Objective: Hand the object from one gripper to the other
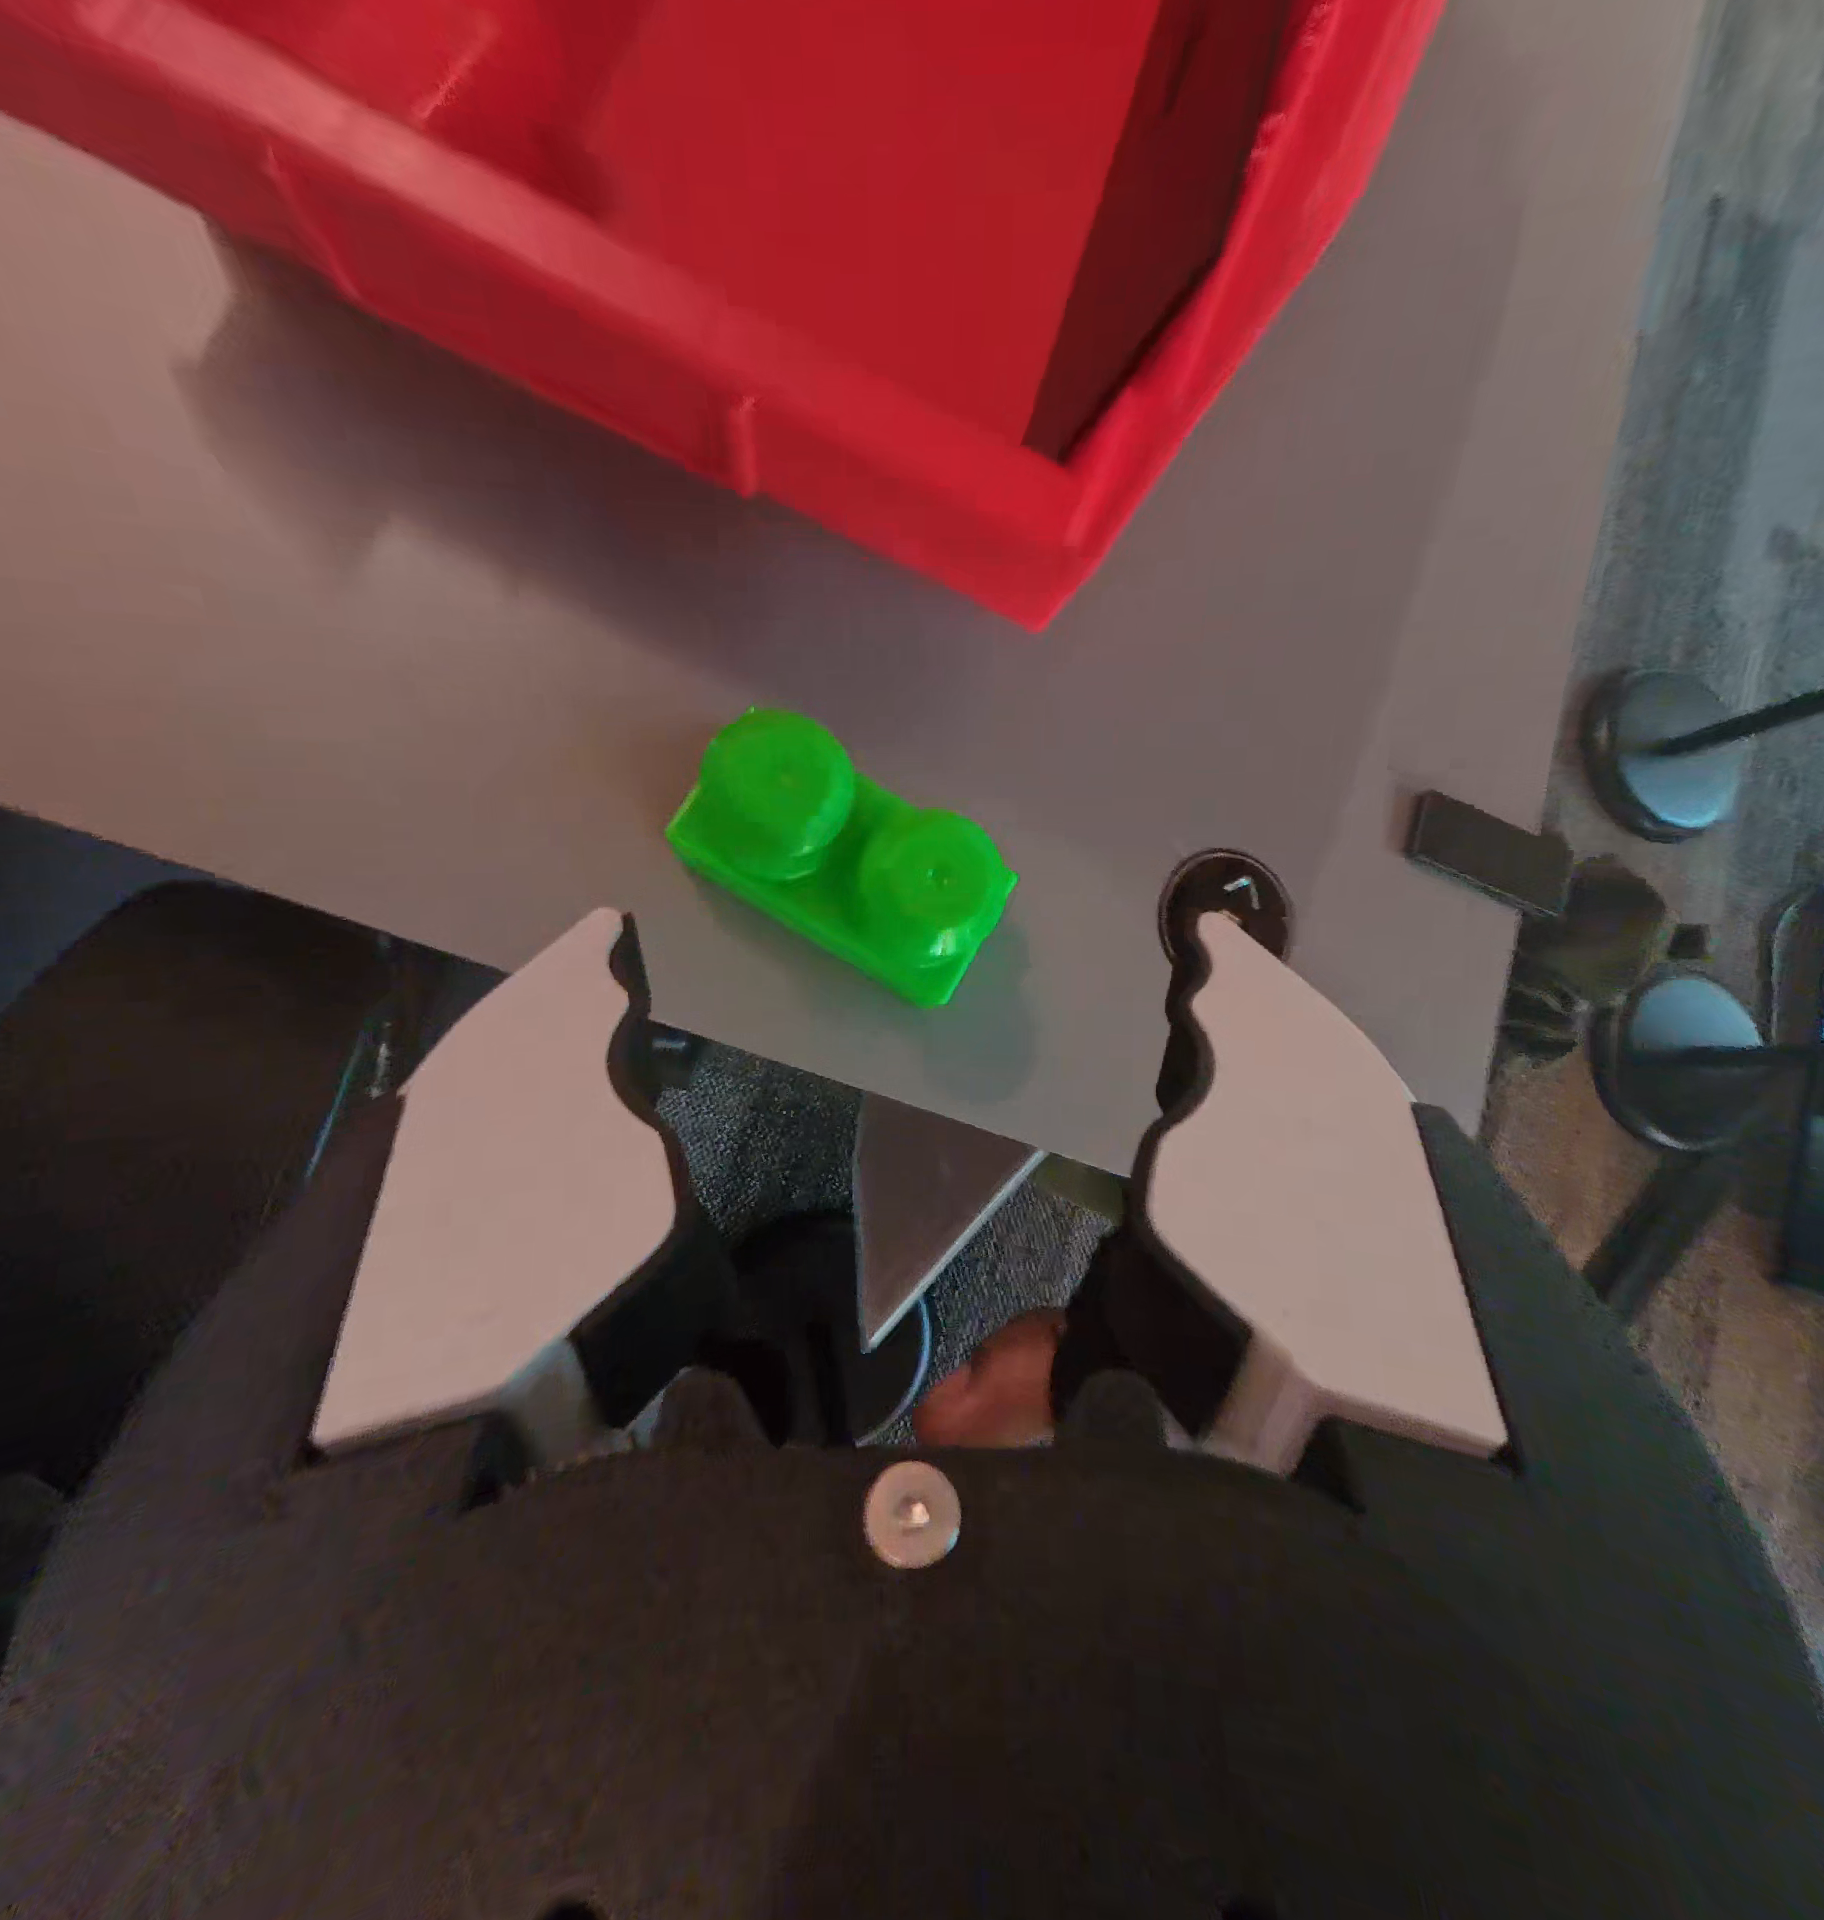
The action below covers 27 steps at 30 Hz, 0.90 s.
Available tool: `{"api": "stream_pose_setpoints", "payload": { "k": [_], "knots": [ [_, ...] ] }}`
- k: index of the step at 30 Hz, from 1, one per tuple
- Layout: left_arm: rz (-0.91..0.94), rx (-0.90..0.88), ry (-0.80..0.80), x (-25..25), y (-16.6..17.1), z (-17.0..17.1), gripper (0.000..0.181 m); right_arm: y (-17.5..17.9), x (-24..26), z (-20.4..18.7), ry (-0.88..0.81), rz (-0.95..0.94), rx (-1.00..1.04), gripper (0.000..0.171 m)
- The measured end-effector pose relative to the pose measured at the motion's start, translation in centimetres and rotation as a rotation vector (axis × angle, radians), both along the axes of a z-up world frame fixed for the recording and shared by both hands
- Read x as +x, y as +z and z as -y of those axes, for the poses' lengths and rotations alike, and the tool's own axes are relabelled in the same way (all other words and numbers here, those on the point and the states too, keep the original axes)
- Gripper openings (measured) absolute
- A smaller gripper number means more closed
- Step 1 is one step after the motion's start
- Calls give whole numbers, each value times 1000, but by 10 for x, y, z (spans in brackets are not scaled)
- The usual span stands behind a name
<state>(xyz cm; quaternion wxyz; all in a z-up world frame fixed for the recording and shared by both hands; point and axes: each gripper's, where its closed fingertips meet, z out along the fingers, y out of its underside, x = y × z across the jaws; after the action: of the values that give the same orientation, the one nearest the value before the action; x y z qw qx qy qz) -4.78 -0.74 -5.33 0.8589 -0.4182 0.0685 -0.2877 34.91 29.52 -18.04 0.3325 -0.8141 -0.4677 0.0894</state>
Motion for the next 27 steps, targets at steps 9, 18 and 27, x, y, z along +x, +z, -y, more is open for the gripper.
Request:
{"api": "stream_pose_setpoints", "payload": {
  "k": [9, 18, 27],
  "knots": [
    [13, -5, -6, -1, 0, -1, 70, -18, -13, 8, 130, -119, -95, 88],
    [19, -4, -7, -2, 0, -1, 68, -19, -13, 24, 152, -67, -160, 78],
    [24, -6, -8, -2, 0, -1, 67, -17, -29, 42, 232, -39, -212, 65]
  ]
}}
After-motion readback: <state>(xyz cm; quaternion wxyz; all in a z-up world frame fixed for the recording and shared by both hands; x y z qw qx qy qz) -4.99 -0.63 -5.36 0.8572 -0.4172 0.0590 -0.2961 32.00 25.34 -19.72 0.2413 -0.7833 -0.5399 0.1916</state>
